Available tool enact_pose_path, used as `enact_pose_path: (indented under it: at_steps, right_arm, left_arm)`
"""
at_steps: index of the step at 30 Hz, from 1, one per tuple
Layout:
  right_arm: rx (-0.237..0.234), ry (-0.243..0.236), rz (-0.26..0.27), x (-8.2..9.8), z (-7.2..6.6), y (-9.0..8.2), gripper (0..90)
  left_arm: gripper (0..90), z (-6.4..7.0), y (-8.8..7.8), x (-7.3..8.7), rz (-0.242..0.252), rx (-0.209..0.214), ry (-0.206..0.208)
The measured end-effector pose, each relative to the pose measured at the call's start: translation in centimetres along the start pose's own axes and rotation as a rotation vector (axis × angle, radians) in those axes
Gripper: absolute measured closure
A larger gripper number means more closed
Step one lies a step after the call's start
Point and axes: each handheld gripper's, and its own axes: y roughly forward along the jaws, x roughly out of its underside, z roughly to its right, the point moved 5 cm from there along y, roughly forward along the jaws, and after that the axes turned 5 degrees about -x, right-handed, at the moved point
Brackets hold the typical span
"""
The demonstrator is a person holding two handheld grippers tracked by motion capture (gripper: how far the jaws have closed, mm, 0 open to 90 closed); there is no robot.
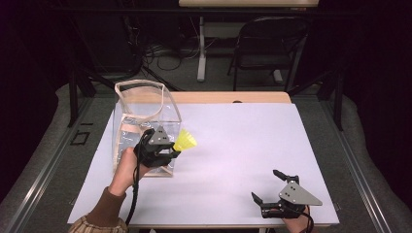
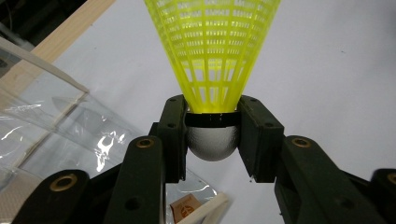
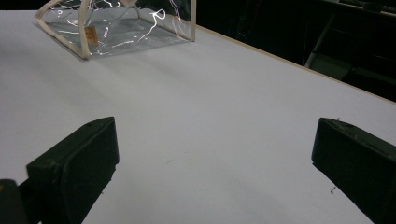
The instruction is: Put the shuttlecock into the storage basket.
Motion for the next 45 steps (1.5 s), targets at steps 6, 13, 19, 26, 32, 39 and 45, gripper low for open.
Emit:
enact_pose_path:
  at_steps: [6, 13, 19, 26, 32, 39, 45]
  right_arm:
    - [0.0, 0.001, -0.002, 0.0, 0.0, 0.0, 0.0]
    - [0.001, 0.001, -0.004, 0.0, 0.0, 0.0, 0.0]
    - [0.001, 0.001, -0.005, 0.0, 0.0, 0.0, 0.0]
    - [0.001, 0.002, -0.005, 0.1, 0.0, 0.0, 0.0]
    - [0.001, 0.001, -0.005, 0.0, 0.0, 0.0, 0.0]
    - [0.002, 0.001, -0.006, 0.1, 0.0, 0.0, 0.0]
    - [0.002, 0.002, -0.007, 0.1, 0.0, 0.0, 0.0]
  left_arm:
    - [64.6, -0.3, 0.0, -0.5, 0.011, -0.007, 0.001]
    - [64.6, -0.8, -0.1, -0.9, 0.018, -0.009, -0.002]
    - [64.7, -1.4, -0.2, -1.4, 0.031, -0.007, -0.005]
    - [64.7, -1.5, -0.2, -1.7, 0.038, -0.006, -0.009]
    - [64.7, -1.9, -0.2, -2.1, 0.052, -0.012, -0.018]
    - [64.7, -2.3, -0.4, -2.6, 0.058, -0.018, -0.016]
    - [64.7, -2.7, -0.6, -3.2, 0.058, -0.024, -0.004]
